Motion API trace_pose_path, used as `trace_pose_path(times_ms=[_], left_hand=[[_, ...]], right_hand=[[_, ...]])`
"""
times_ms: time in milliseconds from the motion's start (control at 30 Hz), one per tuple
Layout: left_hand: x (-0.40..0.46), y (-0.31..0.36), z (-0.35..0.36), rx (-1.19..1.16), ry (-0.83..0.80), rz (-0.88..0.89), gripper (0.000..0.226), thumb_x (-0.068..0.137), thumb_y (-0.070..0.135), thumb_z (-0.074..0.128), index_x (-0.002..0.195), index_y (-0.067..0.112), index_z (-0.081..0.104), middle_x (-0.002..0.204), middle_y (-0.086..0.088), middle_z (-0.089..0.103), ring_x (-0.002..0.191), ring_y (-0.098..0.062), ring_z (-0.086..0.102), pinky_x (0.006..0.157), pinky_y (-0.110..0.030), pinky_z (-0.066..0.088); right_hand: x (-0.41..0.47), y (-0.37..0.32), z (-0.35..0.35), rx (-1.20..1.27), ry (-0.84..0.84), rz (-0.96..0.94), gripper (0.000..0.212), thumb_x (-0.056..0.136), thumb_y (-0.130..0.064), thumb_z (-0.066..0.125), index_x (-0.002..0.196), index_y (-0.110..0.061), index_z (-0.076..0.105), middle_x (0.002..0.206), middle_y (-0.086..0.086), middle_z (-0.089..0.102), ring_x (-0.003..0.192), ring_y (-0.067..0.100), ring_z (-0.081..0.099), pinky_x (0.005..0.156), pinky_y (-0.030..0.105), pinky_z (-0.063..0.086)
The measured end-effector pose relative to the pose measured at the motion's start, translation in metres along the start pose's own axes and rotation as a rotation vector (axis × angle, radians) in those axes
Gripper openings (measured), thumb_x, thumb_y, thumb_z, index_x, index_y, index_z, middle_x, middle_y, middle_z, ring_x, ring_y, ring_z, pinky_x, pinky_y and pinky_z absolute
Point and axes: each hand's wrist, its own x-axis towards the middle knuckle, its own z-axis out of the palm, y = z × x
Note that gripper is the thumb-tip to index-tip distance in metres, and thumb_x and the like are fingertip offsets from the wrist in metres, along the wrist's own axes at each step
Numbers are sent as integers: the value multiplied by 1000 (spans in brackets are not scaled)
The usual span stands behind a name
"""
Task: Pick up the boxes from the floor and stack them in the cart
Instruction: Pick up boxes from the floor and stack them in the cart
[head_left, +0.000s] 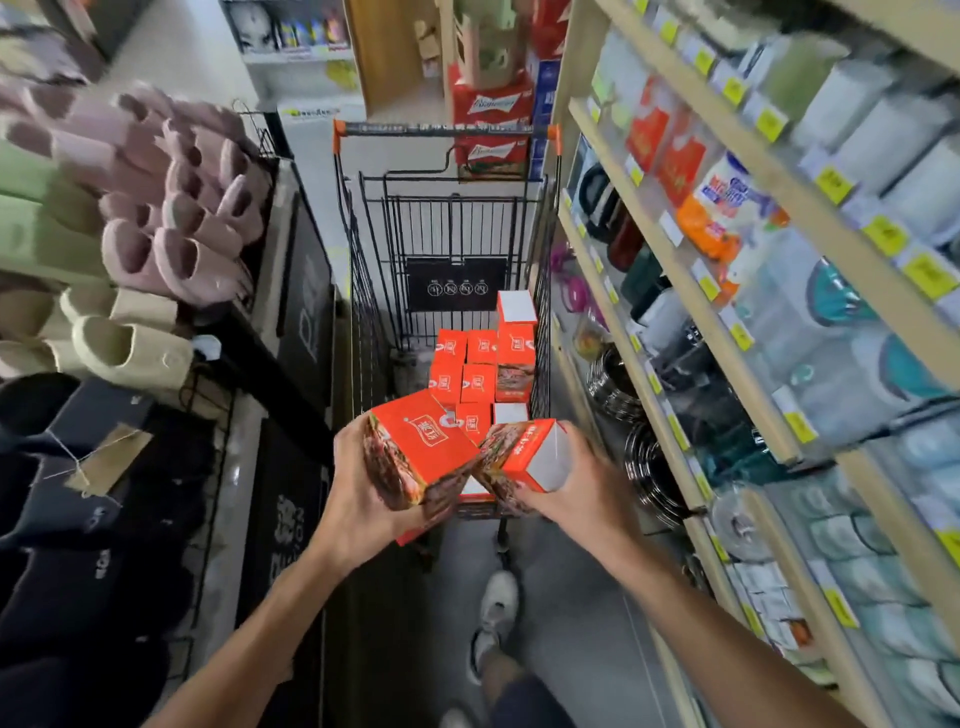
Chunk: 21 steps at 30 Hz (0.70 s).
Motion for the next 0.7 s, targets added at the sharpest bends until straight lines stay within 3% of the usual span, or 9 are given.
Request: trace_pose_path(times_ms=[167, 300, 367, 467, 567, 633, 700], left_hand=[[68, -19, -3, 71, 7, -62, 124, 41, 77, 84, 143, 37, 25, 138, 8, 33, 134, -2, 38, 107, -25, 38], [119, -26, 1, 93, 17, -78, 117, 42, 78, 84, 138, 47, 25, 137, 9, 35, 132, 3, 38, 102, -9, 36], [140, -32, 2, 86, 11, -96, 119, 42, 78, 83, 140, 42, 27, 138, 8, 36, 131, 6, 37, 100, -7, 36], [165, -42, 2, 130, -27, -103, 117, 43, 80, 80, 142, 43, 28, 139, 15, 36, 135, 0, 32, 107, -24, 34], [194, -58, 3, 215, -68, -71, 116, 48, 81, 78, 144, 41, 27, 138, 32, 31, 135, 5, 23, 109, -36, 28], [213, -72, 3, 259, -95, -65, 117, 50, 66, 88, 146, 35, 29, 138, 37, 29, 134, 10, 21, 111, -45, 29], [232, -87, 2, 286, -124, -65, 117, 52, 52, 94, 148, 28, 31, 139, 30, 34, 133, 12, 21, 112, -49, 31]], right_hand=[[75, 1, 25, 83, -35, 91, 101, 56, -64, 86, 140, -23, 49, 129, 3, 65, 114, 27, 62, 83, 34, 47], [125, 5, 45, 107, -54, 154, 109, 48, -77, 78, 139, -27, 47, 127, 1, 65, 112, 25, 62, 80, 34, 48], [143, 8, 52, 95, -63, 179, 107, 49, -75, 83, 138, -27, 48, 128, 0, 64, 112, 24, 62, 80, 33, 48], [157, 10, 66, 72, -41, 219, 108, 51, -76, 84, 138, -23, 50, 129, 2, 64, 115, 24, 61, 82, 31, 46], [174, 9, 83, 43, -4, 299, 111, 50, -84, 79, 137, -19, 52, 127, 5, 66, 114, 27, 62, 81, 32, 47], [183, 8, 97, 32, 14, 345, 110, 49, -92, 70, 130, -19, 54, 119, 5, 68, 107, 28, 64, 78, 34, 49], [190, 10, 112, 31, 12, 387, 108, 48, -97, 62, 123, -19, 54, 113, 4, 67, 102, 27, 64, 76, 36, 51]])
